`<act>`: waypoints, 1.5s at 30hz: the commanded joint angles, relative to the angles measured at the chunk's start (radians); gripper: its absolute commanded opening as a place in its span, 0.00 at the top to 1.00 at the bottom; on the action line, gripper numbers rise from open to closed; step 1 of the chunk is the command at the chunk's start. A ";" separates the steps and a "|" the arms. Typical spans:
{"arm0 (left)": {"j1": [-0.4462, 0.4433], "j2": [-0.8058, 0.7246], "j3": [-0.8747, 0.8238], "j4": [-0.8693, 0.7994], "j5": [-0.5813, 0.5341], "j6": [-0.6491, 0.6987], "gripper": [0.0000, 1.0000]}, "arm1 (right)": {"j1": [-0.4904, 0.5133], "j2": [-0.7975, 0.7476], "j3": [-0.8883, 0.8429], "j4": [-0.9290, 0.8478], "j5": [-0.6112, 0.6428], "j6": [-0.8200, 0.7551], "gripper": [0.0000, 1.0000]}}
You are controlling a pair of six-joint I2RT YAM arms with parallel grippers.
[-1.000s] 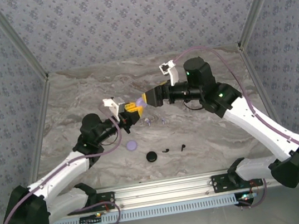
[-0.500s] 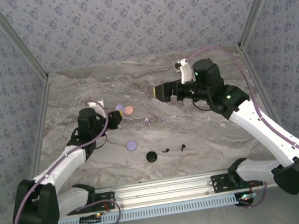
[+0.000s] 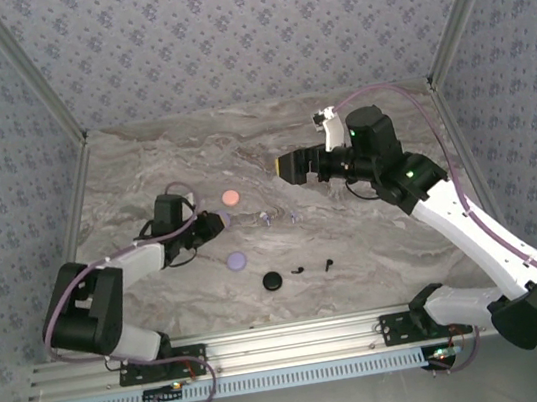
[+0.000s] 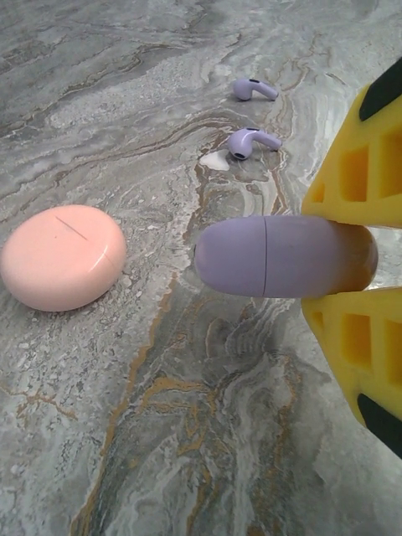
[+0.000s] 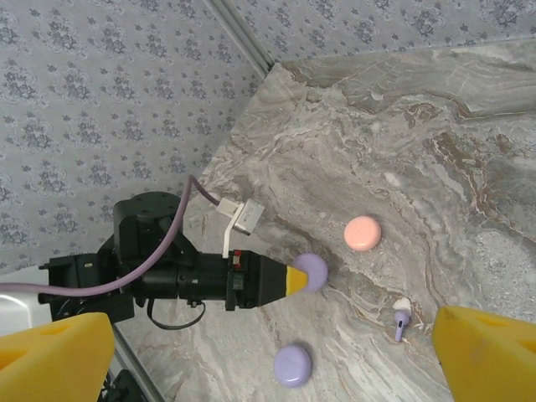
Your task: Insert the wireless bluetooth earbuds into the charging case
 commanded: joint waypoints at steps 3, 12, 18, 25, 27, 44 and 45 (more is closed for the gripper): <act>0.006 0.073 0.051 0.038 0.048 -0.029 0.96 | -0.001 -0.019 0.002 -0.042 0.008 -0.007 0.00; 0.014 0.111 0.035 0.039 0.016 -0.022 0.72 | 0.001 -0.018 0.011 -0.114 0.075 -0.024 0.00; 0.019 0.062 0.034 -0.027 -0.037 0.033 0.58 | 0.014 -0.007 0.002 -0.128 0.098 -0.047 0.00; 0.071 -0.103 0.013 -0.077 -0.050 0.076 0.38 | 0.089 0.046 -0.018 -0.164 0.143 -0.196 0.00; 0.089 -0.167 0.010 -0.104 -0.057 0.089 0.34 | 0.131 0.062 -0.021 -0.155 0.182 -0.277 0.00; 0.334 -0.599 0.046 -0.383 -0.099 0.206 0.11 | 0.440 0.519 0.060 -0.149 0.310 -1.055 0.00; 0.342 -0.607 0.043 -0.388 -0.101 0.208 0.11 | 0.450 0.559 0.074 -0.144 0.315 -1.064 0.00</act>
